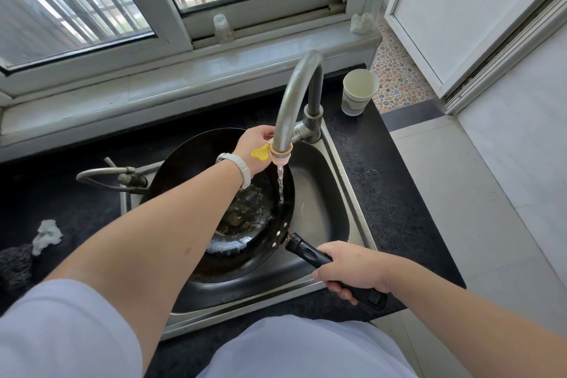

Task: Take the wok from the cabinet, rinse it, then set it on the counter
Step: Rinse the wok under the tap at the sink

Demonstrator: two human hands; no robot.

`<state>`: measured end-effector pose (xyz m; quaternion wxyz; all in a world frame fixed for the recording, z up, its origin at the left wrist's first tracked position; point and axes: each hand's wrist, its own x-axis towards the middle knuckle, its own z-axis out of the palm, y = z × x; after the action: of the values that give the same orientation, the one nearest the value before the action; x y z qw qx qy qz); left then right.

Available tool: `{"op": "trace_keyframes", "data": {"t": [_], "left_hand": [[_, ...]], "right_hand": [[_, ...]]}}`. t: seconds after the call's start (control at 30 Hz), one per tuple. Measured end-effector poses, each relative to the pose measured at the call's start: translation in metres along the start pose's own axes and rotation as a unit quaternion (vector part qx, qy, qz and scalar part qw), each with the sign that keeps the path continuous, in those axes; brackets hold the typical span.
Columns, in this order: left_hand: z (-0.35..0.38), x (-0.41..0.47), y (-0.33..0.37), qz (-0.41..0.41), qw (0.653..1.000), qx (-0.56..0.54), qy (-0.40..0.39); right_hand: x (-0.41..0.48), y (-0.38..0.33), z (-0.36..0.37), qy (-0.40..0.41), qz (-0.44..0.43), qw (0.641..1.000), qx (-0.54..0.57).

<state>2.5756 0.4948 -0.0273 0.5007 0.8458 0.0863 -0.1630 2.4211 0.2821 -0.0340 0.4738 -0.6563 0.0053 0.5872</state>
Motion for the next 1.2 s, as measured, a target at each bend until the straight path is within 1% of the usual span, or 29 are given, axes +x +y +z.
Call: {"op": "trace_keyframes", "data": {"t": [0.23, 0.33, 0.43, 0.53, 0.67, 0.8, 0.87, 0.93, 0.97, 1.03, 1.13, 1.2], "left_hand": [[-0.003, -0.025, -0.008, -0.01, 0.999, -0.004, 0.034], [-0.005, -0.035, -0.015, -0.04, 0.997, -0.017, 0.062], [-0.003, -0.056, -0.021, -0.077, 0.988, -0.091, 0.101], [0.01, -0.104, -0.029, -0.098, 0.974, -0.153, 0.135], [0.044, -0.173, -0.043, -0.107, 0.974, -0.163, 0.116], [0.082, -0.201, -0.066, -0.169, 0.963, -0.178, 0.115], [0.097, -0.2, -0.069, -0.209, 0.945, -0.223, 0.113], [0.106, -0.195, -0.063, -0.25, 0.912, -0.302, 0.118], [0.109, -0.193, -0.06, -0.258, 0.891, -0.352, 0.123], [0.114, -0.19, -0.052, -0.232, 0.861, -0.436, 0.121], [0.118, -0.186, -0.042, -0.178, 0.835, -0.512, 0.1], [0.119, -0.183, -0.037, -0.16, 0.803, -0.567, 0.095]], "right_hand": [[-0.002, -0.002, 0.002, 0.0, -0.009, 1.0, 0.0], [-0.001, -0.001, 0.002, -0.003, -0.014, 1.0, -0.002], [-0.002, -0.002, 0.002, -0.004, -0.017, 1.0, -0.015], [-0.002, -0.005, 0.002, -0.009, -0.027, 0.999, -0.031], [0.0, -0.01, -0.003, -0.013, -0.051, 0.998, -0.039], [-0.002, -0.017, -0.011, -0.017, -0.062, 0.997, -0.044], [-0.004, -0.018, -0.015, -0.02, -0.054, 0.998, -0.04], [-0.006, -0.019, -0.02, -0.025, -0.047, 0.998, -0.035], [-0.007, -0.019, -0.022, -0.029, -0.048, 0.998, -0.038], [-0.008, -0.021, -0.025, -0.037, -0.056, 0.997, -0.049], [-0.011, -0.022, -0.027, -0.047, -0.063, 0.995, -0.067], [-0.015, -0.022, -0.024, -0.05, -0.068, 0.993, -0.077]]}}
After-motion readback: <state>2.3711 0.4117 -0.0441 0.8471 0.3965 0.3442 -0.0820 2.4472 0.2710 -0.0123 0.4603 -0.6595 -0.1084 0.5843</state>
